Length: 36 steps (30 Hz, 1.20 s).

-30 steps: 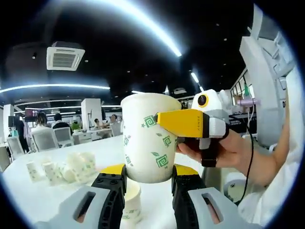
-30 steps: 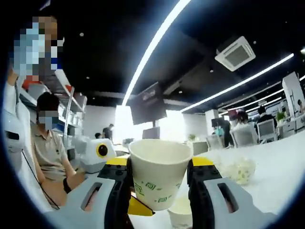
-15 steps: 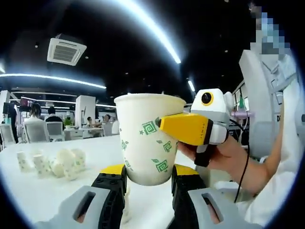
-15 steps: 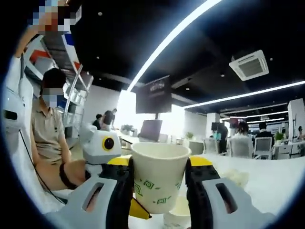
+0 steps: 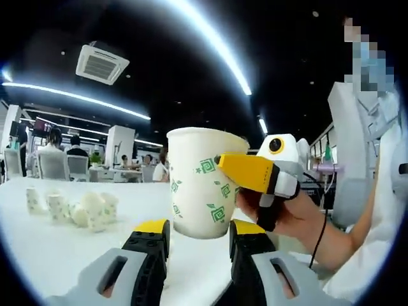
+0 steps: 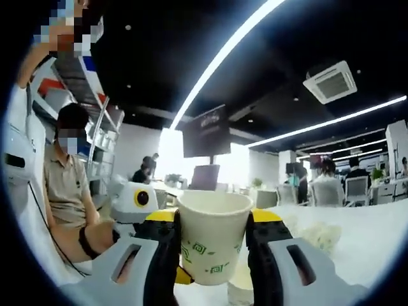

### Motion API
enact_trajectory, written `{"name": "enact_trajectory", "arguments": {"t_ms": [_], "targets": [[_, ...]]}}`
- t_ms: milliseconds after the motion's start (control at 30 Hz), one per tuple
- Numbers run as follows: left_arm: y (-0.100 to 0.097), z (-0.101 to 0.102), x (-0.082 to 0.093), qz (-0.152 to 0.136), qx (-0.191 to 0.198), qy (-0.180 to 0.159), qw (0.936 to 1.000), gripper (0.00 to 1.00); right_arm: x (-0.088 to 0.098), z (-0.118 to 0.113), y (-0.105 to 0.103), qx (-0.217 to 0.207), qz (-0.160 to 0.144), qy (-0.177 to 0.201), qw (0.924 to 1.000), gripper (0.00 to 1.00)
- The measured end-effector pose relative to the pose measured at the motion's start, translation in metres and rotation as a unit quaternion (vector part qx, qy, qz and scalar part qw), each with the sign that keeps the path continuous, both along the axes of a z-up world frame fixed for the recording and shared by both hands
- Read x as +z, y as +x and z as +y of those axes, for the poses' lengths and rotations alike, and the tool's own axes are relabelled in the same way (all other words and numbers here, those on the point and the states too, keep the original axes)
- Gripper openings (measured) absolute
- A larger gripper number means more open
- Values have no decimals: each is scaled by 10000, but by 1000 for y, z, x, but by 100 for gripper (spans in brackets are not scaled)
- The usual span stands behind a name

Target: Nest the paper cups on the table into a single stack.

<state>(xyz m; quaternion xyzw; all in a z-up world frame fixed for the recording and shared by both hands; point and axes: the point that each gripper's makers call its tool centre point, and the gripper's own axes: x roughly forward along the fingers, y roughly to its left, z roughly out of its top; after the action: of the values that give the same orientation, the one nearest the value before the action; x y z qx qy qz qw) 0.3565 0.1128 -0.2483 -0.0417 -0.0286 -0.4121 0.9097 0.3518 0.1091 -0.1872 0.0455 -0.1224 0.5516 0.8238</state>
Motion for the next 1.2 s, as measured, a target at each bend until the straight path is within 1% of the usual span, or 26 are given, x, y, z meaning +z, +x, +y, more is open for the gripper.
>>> {"name": "enact_trajectory", "arguments": {"t_ms": [100,200,333,500,567,667,833,933,1067,1200], "targets": [[-1,14,-1,-87,230,70,9997,42,0,-2,6,-6,107,129,9999,42],[0,30,3,-116,417,-81,9990,41,0,-4,11,-56,177,212,9996,42],[2,41,8,-171,546,-118,9983,41,-1,-7,17,-129,227,285,9993,41],[4,51,3,-150,637,-75,9978,41,-2,-11,21,-238,258,312,9989,41],[6,56,0,-72,672,-162,9976,41,-5,-11,26,-354,236,208,9989,41],[9,60,-2,-35,753,-173,9970,41,-15,-9,40,-542,188,-63,9983,41],[10,61,-5,-3,769,-171,9969,41,-26,-2,65,-650,208,-291,9972,41],[11,62,-6,20,781,-163,9968,41,-30,3,73,-655,236,-326,9970,41],[12,65,-7,32,809,-167,9966,40,-43,14,80,-614,305,-415,9968,42],[12,67,-6,39,815,-200,9965,40,-57,20,84,-640,211,-603,9959,43]]}}
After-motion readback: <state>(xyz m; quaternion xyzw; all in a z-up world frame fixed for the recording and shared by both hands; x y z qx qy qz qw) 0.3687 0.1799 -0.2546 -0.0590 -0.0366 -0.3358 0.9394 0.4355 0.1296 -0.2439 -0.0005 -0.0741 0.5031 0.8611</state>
